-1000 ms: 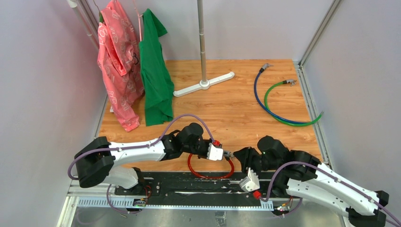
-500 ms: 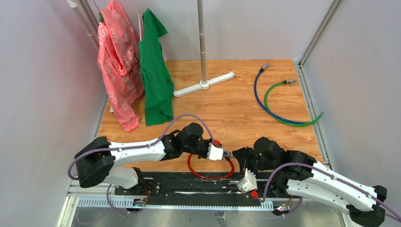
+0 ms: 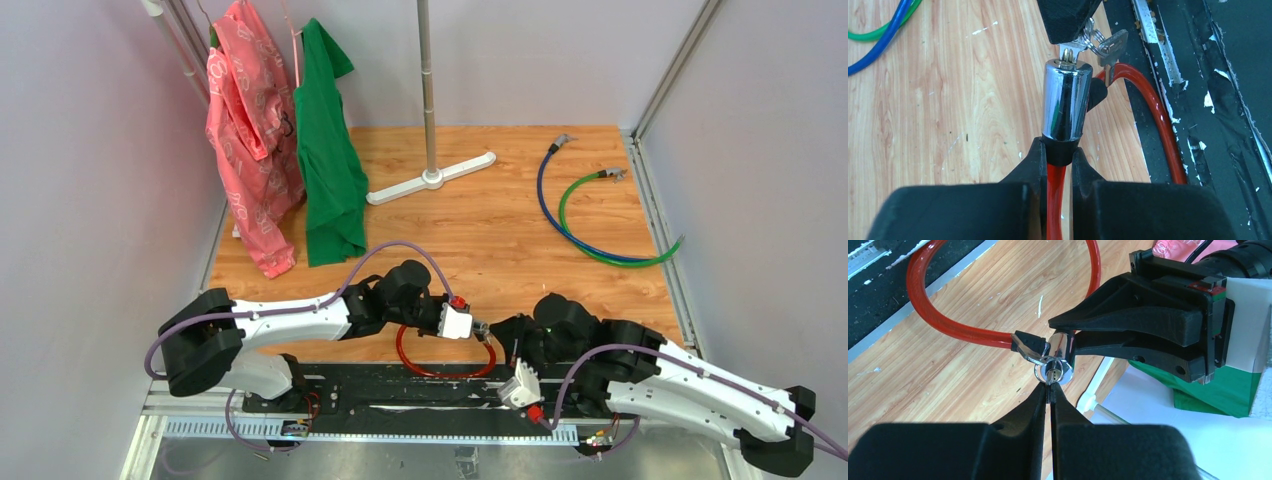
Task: Lock with the key
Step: Lock the lock.
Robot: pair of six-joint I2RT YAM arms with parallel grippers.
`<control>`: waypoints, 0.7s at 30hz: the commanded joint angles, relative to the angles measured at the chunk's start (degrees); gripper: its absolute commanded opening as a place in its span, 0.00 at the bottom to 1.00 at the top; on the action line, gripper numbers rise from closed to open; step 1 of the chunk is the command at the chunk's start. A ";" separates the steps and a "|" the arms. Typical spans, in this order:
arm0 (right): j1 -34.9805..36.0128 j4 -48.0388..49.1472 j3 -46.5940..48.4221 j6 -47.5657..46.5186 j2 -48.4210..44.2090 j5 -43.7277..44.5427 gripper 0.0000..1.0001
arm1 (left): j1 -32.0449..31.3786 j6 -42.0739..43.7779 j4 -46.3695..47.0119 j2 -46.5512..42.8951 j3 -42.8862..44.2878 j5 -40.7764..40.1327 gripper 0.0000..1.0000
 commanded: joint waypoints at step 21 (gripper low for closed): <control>1.58 19.19 -3.23 69.44 -2.25 1.83 0.00 | -1.80 -4.92 -8.74 0.73 -3.33 -0.67 0.00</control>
